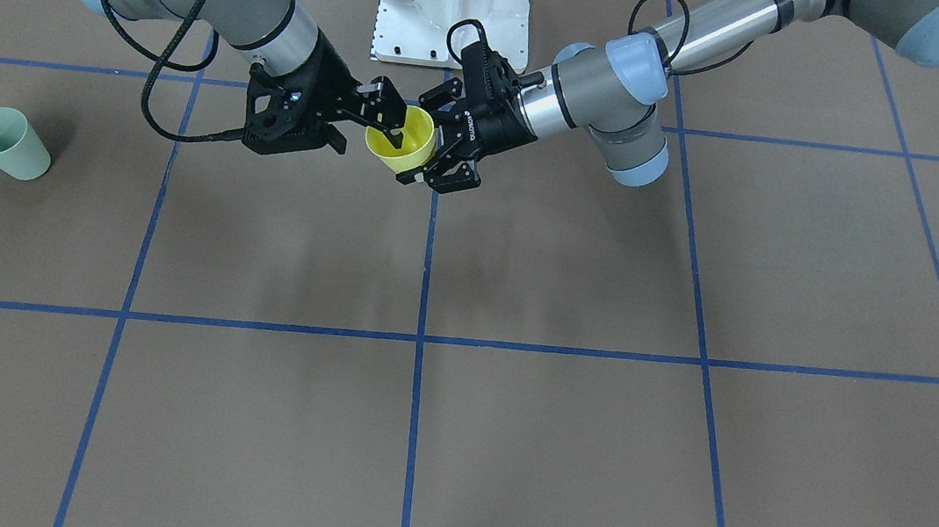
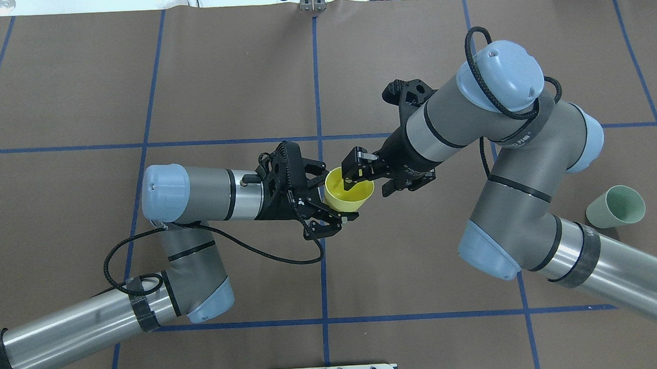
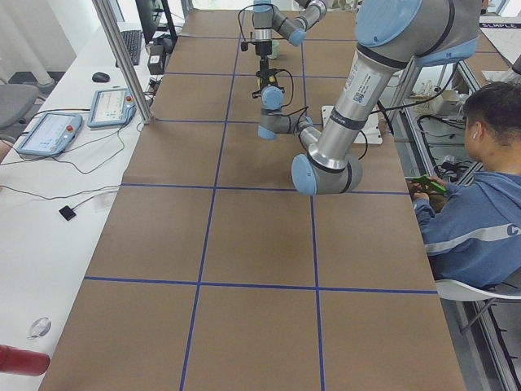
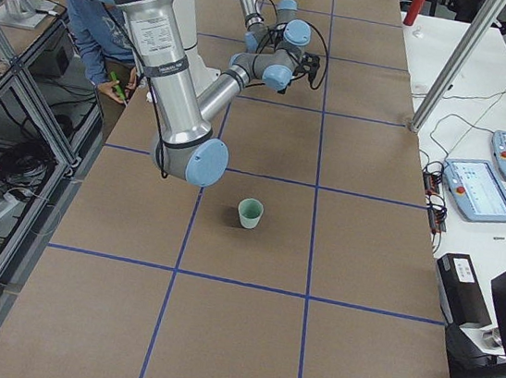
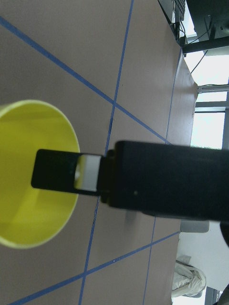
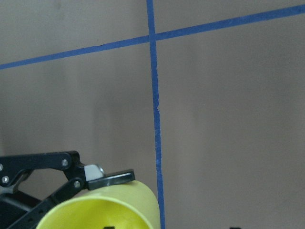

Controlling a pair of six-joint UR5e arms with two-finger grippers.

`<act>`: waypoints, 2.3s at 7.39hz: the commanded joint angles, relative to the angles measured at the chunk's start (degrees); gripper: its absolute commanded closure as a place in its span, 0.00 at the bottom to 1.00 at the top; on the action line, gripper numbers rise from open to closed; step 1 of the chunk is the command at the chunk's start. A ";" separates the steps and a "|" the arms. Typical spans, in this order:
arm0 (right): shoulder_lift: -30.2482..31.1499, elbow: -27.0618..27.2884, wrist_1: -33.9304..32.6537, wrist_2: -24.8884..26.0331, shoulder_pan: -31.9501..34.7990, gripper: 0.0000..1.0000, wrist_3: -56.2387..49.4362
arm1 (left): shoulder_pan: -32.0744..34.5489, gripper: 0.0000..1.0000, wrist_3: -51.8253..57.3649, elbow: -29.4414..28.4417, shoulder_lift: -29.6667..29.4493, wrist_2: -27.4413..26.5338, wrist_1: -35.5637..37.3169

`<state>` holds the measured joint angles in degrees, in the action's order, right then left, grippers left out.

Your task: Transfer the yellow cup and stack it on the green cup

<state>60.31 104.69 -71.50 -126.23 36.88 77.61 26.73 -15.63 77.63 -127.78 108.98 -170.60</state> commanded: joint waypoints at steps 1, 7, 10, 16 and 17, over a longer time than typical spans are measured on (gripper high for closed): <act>-0.01 0.16 0.13 -0.07 -0.06 0.53 0.00 | -0.71 1.00 -0.02 -0.11 -0.10 -0.26 0.01; 0.16 0.16 1.71 -0.07 -0.50 1.00 0.26 | -1.51 0.32 -1.33 0.07 -0.19 -0.35 0.09; 0.69 0.51 1.71 -0.42 0.11 1.00 0.79 | -1.68 0.01 -1.60 0.85 0.07 -3.15 0.09; 7.43 5.24 0.92 -7.01 9.59 1.00 2.89 | -1.24 0.01 -1.69 5.34 4.82 -3.16 0.09; 12.42 7.96 0.84 -6.23 12.74 1.00 4.38 | -1.16 0.00 -1.69 5.43 5.17 -3.42 0.09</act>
<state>67.87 109.76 -70.49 -132.84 46.20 80.49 25.52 -17.31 82.87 -123.06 105.75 -170.51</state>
